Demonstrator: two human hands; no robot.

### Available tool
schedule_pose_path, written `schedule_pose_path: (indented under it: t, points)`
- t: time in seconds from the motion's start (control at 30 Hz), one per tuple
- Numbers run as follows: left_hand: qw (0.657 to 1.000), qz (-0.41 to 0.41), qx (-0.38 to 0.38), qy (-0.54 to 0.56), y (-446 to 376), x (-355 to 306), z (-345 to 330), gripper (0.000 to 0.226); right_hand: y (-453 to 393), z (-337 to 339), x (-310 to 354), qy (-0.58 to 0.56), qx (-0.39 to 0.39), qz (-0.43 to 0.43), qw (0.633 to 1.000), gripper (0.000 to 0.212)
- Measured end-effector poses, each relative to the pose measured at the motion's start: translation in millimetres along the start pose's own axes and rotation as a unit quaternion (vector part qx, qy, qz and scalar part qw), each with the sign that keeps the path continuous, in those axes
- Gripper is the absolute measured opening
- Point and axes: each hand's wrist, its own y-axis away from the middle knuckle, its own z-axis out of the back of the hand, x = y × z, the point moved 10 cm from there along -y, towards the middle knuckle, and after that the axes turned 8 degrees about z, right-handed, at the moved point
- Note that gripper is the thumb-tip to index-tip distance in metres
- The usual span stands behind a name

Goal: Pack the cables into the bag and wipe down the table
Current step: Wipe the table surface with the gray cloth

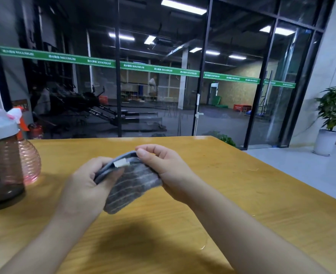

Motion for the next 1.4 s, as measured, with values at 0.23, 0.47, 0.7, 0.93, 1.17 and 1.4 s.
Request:
schedule_pose_path:
  t: [0.23, 0.47, 0.7, 0.93, 1.17, 1.4]
  points:
    - [0.990, 0.081, -0.088, 0.068, -9, 24, 28, 0.016, -13, -29, -8, 0.052, 0.116, -0.003, 0.992, 0.050]
    - [0.959, 0.144, -0.120, 0.211, -17, 57, 38, 0.017, -30, -11, -14, 0.056, 0.048, 0.001, 0.997, 0.029]
    - [0.959, 0.196, -0.022, 0.205, -17, 67, 5, 0.013, -49, 1, -26, -0.098, -0.079, -0.073, 0.989, 0.018]
    - [0.954, 0.190, 0.003, 0.230, -23, 63, 17, 0.091, -58, -33, 1, 0.010, 0.097, -0.012, 0.995, 0.013]
    - [0.954, 0.163, -0.080, 0.239, -24, 62, 37, 0.011, -58, -46, -38, 0.009, 0.192, -0.153, 0.969, 0.036]
    - [0.955, 0.149, -0.145, 0.211, -26, 77, 52, 0.021, -75, -48, -61, 0.016, 0.182, -0.185, 0.965, 0.028]
